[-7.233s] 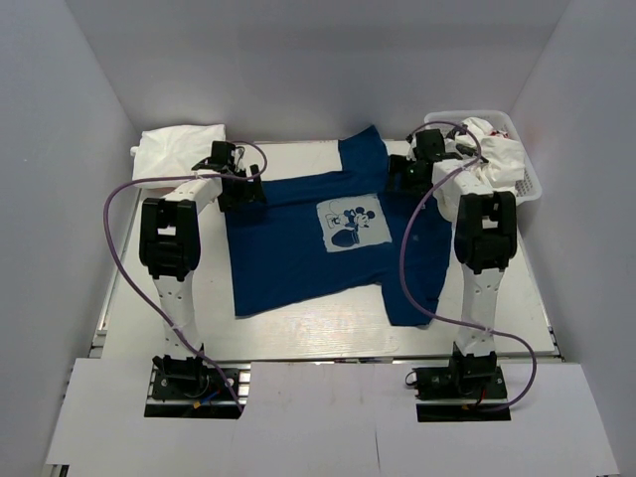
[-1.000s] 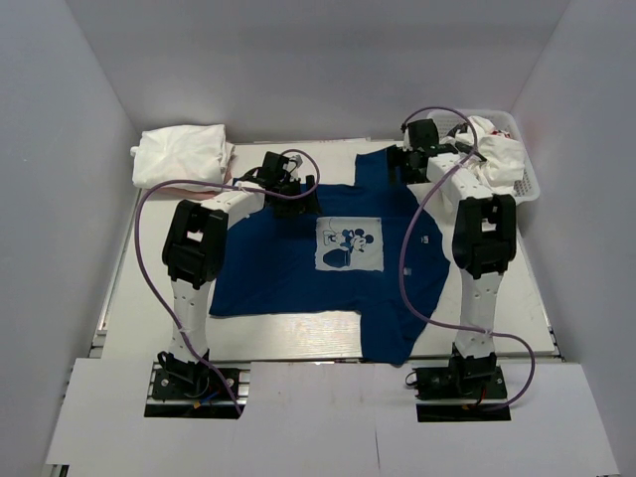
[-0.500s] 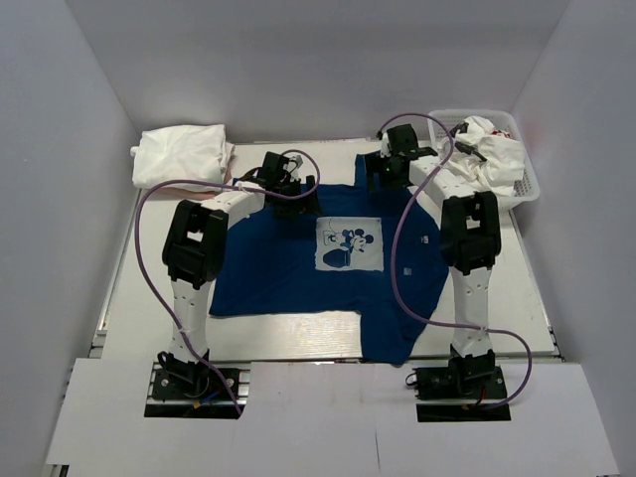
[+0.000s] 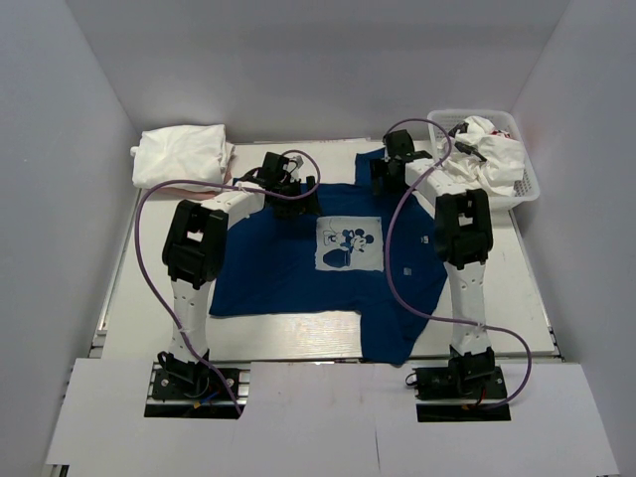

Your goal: Fold and stack the t-shirts

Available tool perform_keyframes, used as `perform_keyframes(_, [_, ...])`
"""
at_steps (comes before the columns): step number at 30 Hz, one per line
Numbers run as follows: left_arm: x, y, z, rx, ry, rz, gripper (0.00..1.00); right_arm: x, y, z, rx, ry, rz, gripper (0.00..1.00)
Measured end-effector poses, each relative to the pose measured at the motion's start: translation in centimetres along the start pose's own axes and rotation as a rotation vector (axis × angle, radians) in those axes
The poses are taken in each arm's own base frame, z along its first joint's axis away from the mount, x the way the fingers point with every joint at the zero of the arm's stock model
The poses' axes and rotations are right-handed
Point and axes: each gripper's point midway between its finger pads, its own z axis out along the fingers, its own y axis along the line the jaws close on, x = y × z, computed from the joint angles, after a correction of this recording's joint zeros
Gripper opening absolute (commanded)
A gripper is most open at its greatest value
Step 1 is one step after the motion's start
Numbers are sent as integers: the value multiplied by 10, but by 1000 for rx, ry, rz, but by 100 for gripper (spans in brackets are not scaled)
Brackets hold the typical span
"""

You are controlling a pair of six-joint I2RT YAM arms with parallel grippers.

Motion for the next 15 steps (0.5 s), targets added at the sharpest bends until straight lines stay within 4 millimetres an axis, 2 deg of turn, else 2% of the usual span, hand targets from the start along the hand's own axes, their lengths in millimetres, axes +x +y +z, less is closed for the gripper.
perform_keyframes(4, [0, 0, 0, 0, 0, 3, 100, -11, -2, 9, 0, -18, -1, 90])
perform_keyframes(9, [-1, 1, 2, -2, 1, 12, 100, -42, -1, 29, -10, -61, 29, 90])
perform_keyframes(15, [-23, 1, 16, -6, -20, 34, 100, -44, -18, 35, -32, -68, 83, 90])
